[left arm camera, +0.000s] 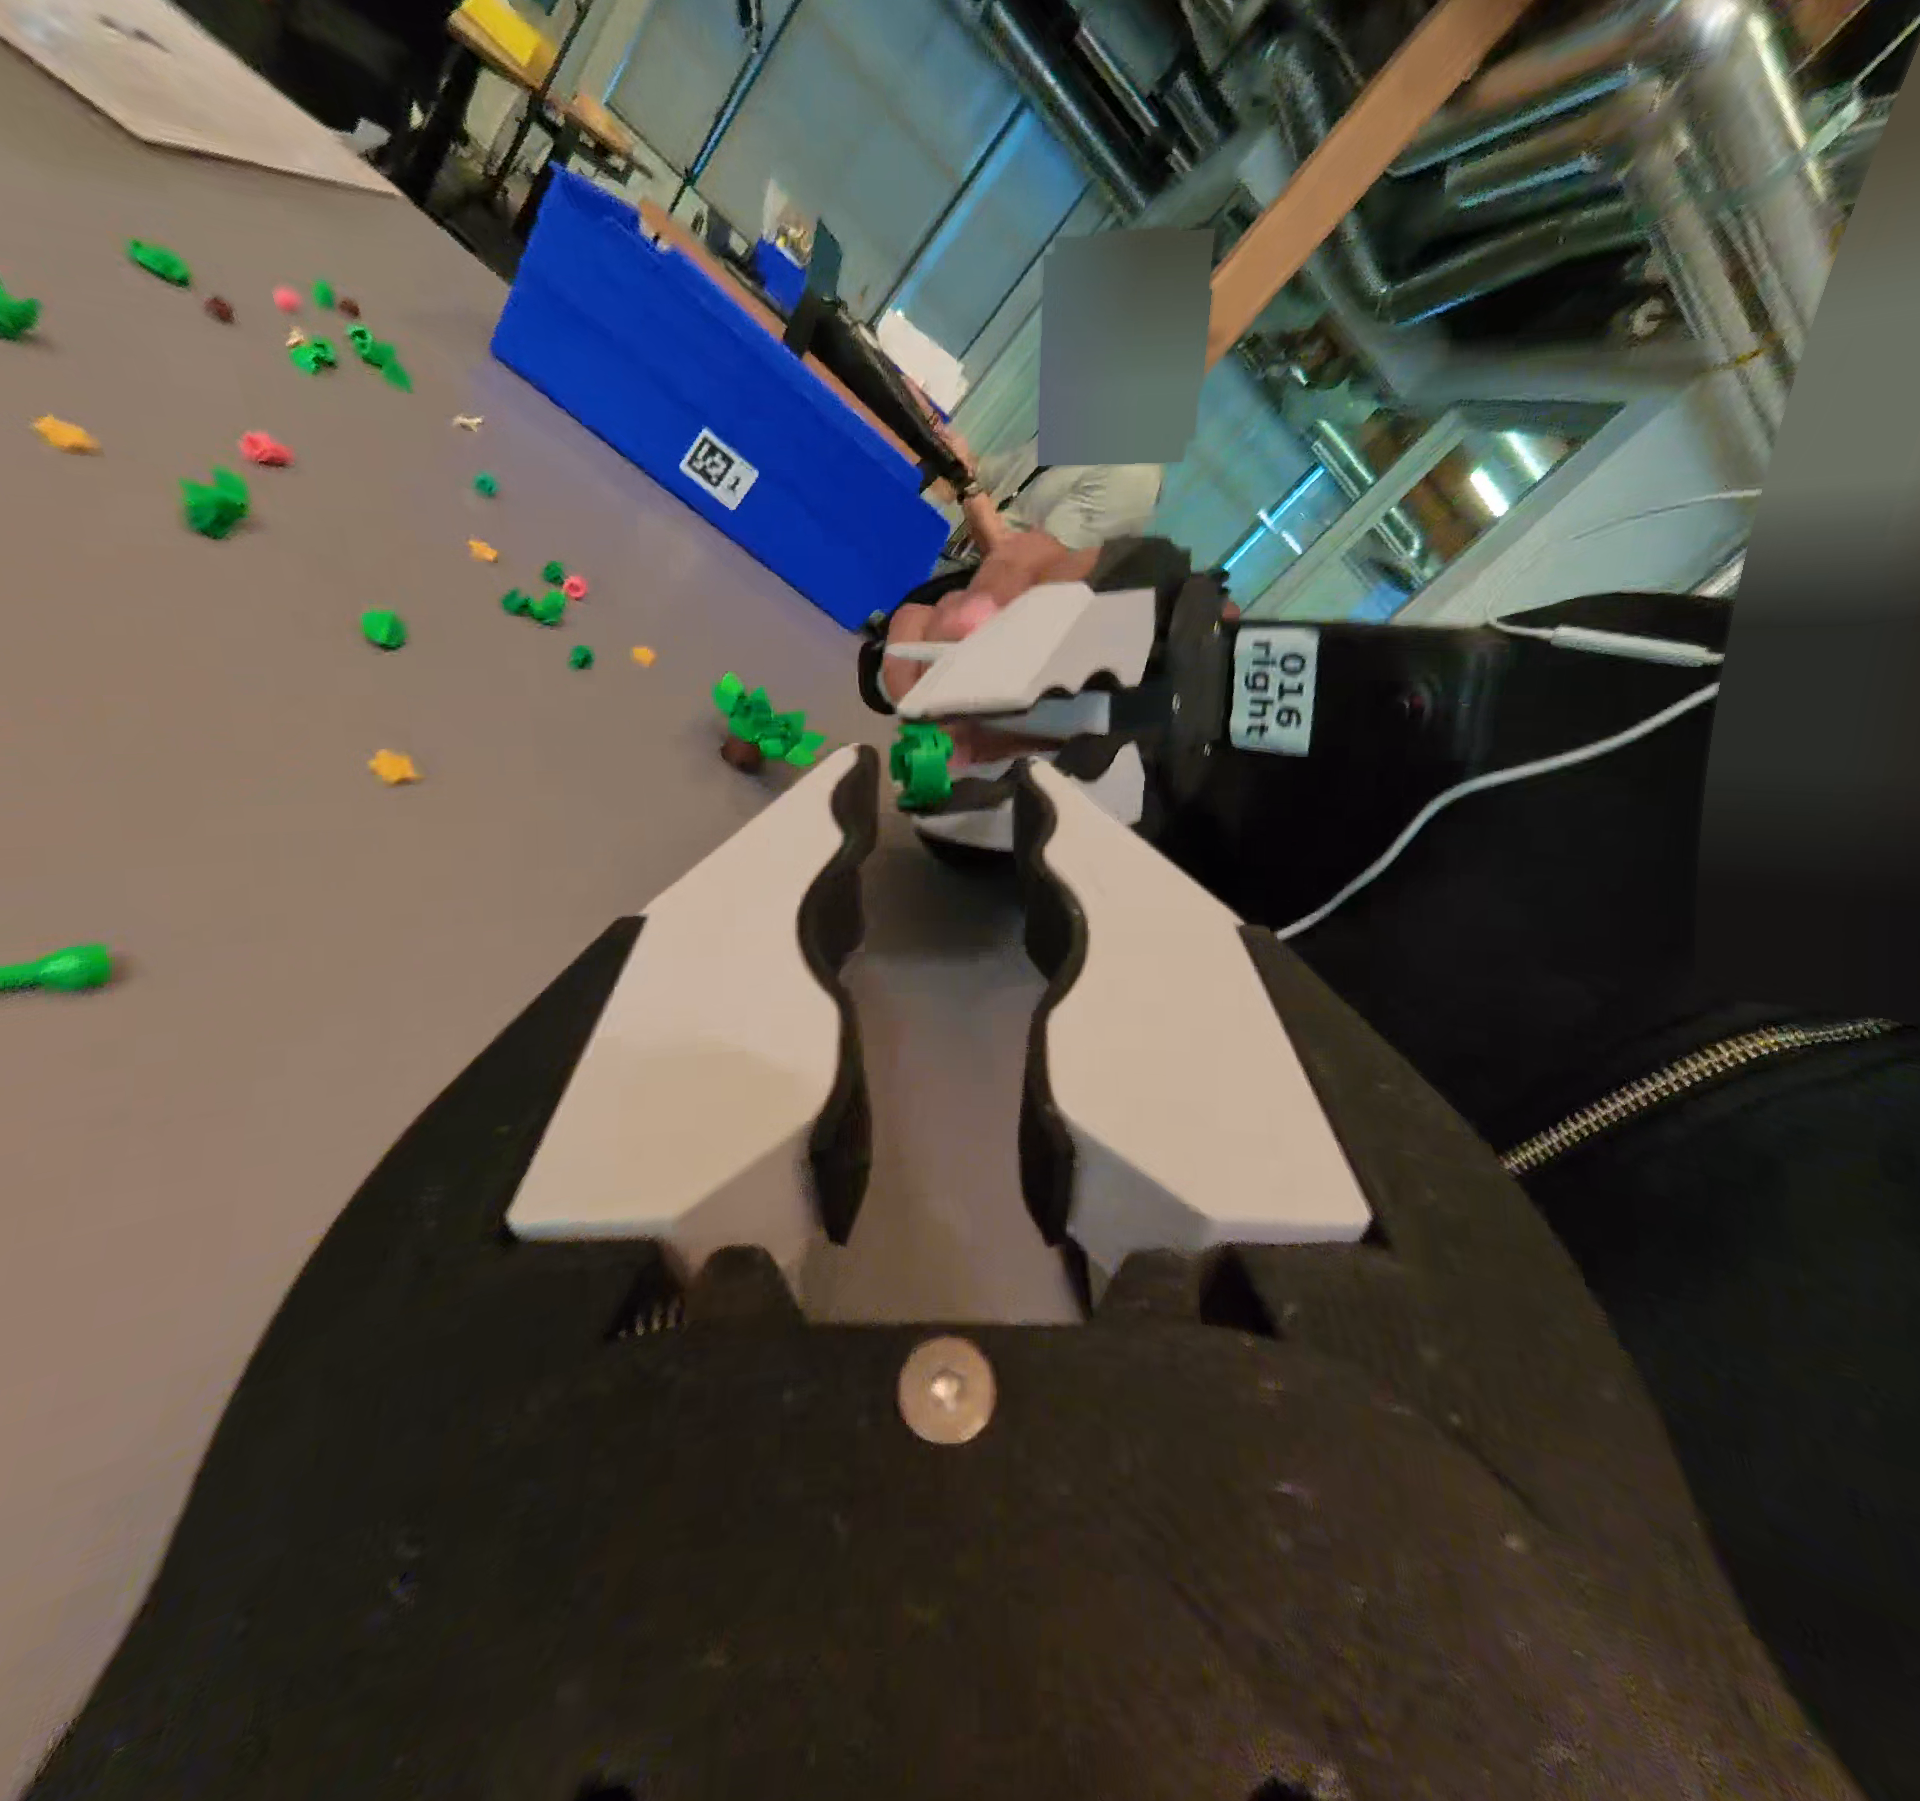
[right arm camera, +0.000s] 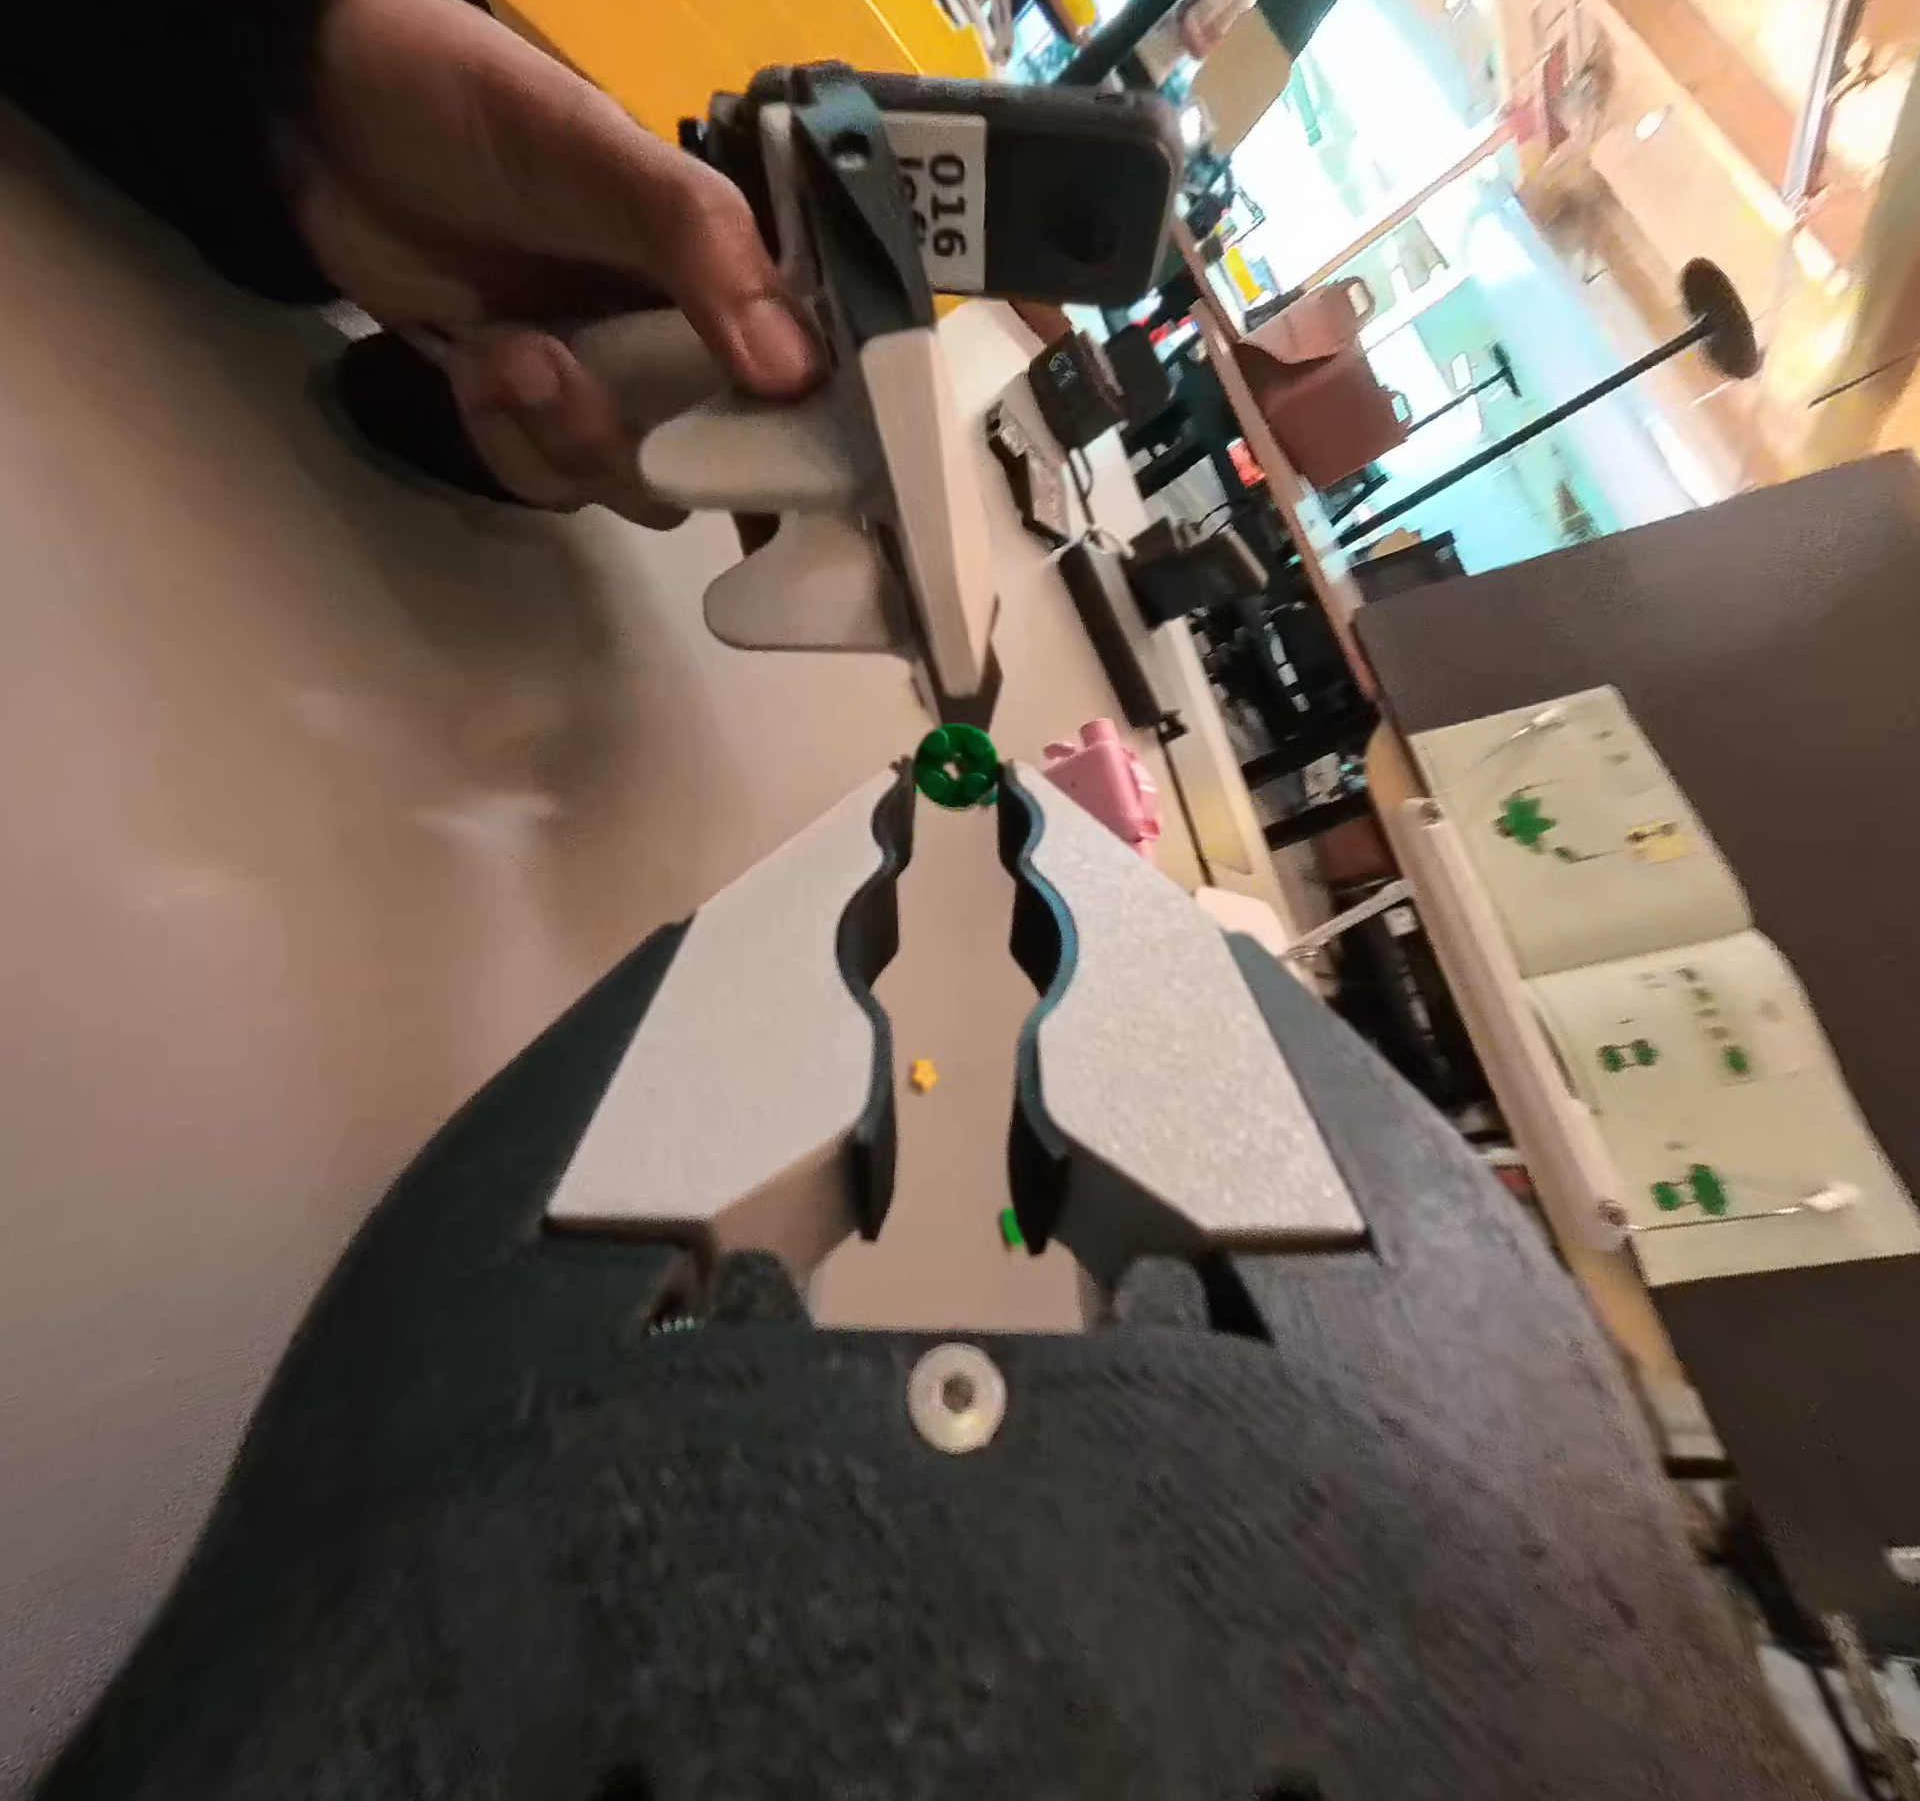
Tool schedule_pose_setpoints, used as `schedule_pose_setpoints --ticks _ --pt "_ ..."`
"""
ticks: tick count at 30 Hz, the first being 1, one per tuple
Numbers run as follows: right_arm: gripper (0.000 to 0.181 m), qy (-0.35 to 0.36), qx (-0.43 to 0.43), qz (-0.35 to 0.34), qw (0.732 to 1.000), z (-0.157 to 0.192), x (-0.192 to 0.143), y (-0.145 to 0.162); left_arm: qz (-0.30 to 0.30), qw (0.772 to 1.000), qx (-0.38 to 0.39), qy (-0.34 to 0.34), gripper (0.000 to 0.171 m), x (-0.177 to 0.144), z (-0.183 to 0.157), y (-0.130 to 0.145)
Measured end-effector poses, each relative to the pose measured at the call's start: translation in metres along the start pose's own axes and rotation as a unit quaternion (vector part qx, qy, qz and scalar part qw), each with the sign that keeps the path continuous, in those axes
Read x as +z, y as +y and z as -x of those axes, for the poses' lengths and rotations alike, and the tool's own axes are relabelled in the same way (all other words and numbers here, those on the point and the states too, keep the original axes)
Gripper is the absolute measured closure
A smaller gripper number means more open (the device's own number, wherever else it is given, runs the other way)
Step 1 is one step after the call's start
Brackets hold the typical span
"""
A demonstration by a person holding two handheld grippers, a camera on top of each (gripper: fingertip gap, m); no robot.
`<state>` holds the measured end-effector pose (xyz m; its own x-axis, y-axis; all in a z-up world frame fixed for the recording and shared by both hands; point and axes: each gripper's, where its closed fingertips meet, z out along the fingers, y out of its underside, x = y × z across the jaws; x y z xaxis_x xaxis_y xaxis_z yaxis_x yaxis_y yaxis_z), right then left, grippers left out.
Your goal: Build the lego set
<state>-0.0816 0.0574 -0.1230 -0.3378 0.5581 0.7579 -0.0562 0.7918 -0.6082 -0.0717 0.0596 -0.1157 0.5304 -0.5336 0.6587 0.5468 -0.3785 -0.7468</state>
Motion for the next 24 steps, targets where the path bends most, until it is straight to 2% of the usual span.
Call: schedule_pose_setpoints --ticks 3,5,8,11,14,19,24 --pt "0.168 0.028 -0.008 -0.016 0.999 -0.004 -0.004 -0.002 0.004 1.000 0.026 -0.017 0.168 0.011 0.001 0.001" --pt "0.167 0.029 0.014 -0.026 0.999 -0.006 -0.006 -0.001 0.001 0.998 0.052 -0.033 0.168 0.013 0.001 -0.001" --pt "0.162 0.003 0.117 -0.076 0.990 -0.009 -0.012 -0.005 -0.020 0.996 0.075 -0.042 0.169 0.011 0.000 -0.006" --pt "0.154 -0.042 0.268 -0.147 0.951 -0.019 -0.022 -0.014 -0.049 0.994 0.091 -0.032 0.169 0.004 -0.006 -0.014" --pt "0.150 -0.088 0.359 -0.184 0.911 -0.024 -0.026 -0.016 -0.054 0.991 0.119 -0.027 0.169 0.002 -0.012 -0.017" --pt "0.158 -0.145 0.438 -0.221 0.859 -0.023 -0.030 -0.023 -0.045 0.989 0.139 -0.004 0.169 0.007 -0.023 -0.014" --pt "0.163 -0.186 0.474 -0.229 0.830 -0.016 -0.028 -0.026 -0.029 0.989 0.142 0.006 0.169 0.012 -0.025 -0.008"
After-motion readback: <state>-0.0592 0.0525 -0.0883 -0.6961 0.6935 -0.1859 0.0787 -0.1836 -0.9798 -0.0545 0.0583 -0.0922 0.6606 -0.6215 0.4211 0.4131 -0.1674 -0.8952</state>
